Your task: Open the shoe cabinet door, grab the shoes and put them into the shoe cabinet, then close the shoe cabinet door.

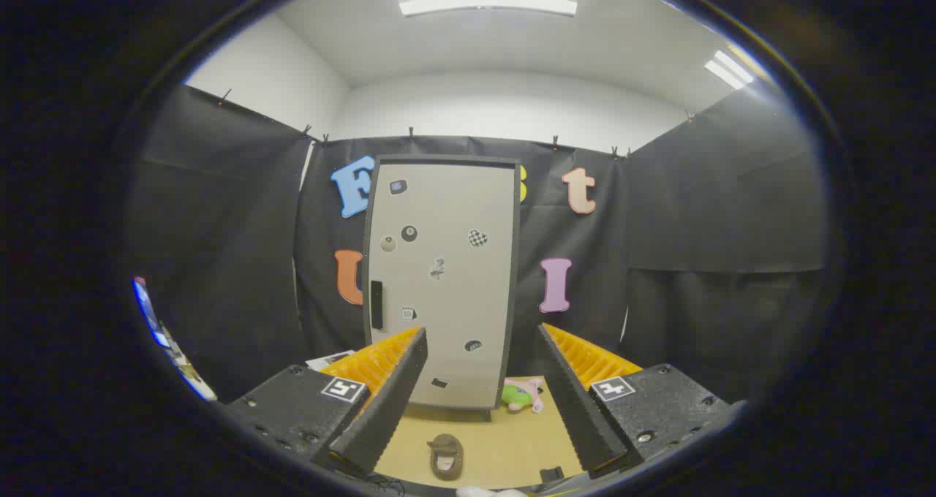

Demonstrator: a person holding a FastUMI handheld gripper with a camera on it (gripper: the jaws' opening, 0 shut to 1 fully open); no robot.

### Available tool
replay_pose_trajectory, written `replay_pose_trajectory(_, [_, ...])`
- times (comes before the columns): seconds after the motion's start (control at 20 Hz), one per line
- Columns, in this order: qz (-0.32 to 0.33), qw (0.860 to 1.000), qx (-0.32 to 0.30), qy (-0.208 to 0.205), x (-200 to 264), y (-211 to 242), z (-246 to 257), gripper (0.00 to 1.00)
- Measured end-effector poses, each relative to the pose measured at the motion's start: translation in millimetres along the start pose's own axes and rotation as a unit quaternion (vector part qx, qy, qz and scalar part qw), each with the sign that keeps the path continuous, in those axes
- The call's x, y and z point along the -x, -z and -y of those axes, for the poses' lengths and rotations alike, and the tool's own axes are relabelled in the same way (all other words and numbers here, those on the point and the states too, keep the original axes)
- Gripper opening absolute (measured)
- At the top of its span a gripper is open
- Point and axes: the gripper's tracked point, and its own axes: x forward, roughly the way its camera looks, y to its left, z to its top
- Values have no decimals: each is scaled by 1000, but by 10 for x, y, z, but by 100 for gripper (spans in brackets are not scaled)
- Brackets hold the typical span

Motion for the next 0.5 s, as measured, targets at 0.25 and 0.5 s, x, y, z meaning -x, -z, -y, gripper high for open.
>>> replay_pose_trajectory(0.25, [-1, 1000, 1, 2, 12, -8, -35, 97])
replay_pose_trajectory(0.5, [-12, 1000, 6, 4, 31, 74, -39, 97])
